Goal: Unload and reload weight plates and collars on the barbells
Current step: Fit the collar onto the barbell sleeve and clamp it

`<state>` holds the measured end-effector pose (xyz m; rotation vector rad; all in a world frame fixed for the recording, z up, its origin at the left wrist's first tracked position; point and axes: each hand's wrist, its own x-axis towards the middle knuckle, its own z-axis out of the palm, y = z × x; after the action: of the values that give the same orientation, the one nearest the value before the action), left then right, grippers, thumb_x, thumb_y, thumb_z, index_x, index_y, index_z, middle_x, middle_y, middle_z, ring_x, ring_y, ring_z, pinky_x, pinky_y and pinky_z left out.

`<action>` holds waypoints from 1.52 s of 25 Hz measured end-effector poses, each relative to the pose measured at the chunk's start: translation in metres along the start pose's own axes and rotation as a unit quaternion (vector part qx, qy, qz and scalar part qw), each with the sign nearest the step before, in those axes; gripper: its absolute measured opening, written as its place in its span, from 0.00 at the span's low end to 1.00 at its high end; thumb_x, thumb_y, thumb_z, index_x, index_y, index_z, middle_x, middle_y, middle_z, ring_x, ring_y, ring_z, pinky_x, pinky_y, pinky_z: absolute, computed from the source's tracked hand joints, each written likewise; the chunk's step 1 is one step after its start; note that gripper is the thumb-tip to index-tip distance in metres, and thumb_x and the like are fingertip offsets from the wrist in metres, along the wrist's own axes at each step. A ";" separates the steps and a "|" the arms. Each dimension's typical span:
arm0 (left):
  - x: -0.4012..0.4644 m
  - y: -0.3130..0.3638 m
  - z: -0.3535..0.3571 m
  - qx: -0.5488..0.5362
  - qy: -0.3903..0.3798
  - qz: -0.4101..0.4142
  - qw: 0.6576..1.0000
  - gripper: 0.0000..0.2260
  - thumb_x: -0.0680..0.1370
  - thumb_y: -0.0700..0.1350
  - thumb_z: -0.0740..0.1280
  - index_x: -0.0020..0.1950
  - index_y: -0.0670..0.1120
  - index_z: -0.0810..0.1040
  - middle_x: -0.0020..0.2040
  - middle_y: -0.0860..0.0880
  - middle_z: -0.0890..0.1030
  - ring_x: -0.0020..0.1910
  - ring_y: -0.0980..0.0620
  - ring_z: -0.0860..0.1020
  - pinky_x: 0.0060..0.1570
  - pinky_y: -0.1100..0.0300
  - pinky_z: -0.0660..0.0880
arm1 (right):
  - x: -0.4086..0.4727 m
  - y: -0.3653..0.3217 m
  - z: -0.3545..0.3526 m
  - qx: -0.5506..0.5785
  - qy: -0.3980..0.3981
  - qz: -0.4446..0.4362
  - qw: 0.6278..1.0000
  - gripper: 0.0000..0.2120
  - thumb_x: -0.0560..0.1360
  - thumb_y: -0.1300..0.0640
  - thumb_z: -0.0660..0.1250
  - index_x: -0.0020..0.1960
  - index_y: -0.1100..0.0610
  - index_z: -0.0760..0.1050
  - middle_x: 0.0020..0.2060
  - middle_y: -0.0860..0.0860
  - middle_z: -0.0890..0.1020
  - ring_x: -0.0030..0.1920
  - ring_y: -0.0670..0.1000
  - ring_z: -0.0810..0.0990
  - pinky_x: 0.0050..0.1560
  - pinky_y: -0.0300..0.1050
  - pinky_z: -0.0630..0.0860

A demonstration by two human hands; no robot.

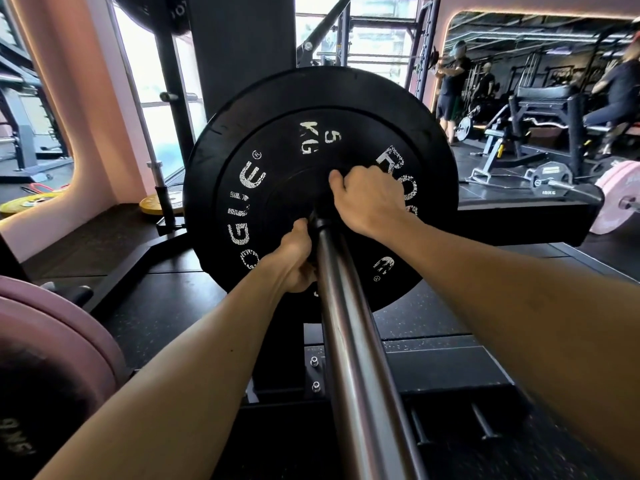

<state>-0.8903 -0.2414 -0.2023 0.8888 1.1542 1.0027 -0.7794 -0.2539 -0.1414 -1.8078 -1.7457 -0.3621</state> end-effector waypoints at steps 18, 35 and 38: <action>-0.004 0.017 -0.007 0.116 -0.073 -0.034 0.990 0.47 0.62 0.83 0.51 0.54 0.45 0.82 0.48 0.44 0.84 0.43 0.47 0.83 0.32 0.57 0.79 | -0.005 0.035 0.029 0.275 -0.097 0.233 0.928 0.17 0.79 0.52 0.59 0.47 0.65 0.78 0.45 0.64 0.83 0.42 0.63 0.84 0.47 0.58 0.82; 0.000 0.004 -0.011 0.024 -0.050 -0.054 0.997 0.34 0.64 0.69 0.70 0.58 0.45 0.82 0.52 0.45 0.84 0.45 0.48 0.82 0.43 0.57 0.79 | -0.020 0.038 0.049 0.444 -0.147 0.326 0.821 0.08 0.77 0.62 0.69 0.50 0.67 0.76 0.50 0.65 0.82 0.31 0.60 0.83 0.25 0.45 0.78; -0.004 0.006 -0.013 0.078 -0.042 -0.056 0.994 0.33 0.65 0.72 0.67 0.54 0.46 0.82 0.45 0.46 0.84 0.39 0.49 0.82 0.33 0.60 0.77 | -0.025 0.037 0.043 0.426 -0.156 0.295 0.841 0.06 0.79 0.62 0.66 0.50 0.66 0.76 0.51 0.64 0.81 0.35 0.61 0.84 0.34 0.52 0.82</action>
<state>-0.9041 -0.2425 -0.1978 0.9696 1.2090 0.7842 -0.7549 -0.2481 -0.1980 -1.6137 -1.1127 0.8757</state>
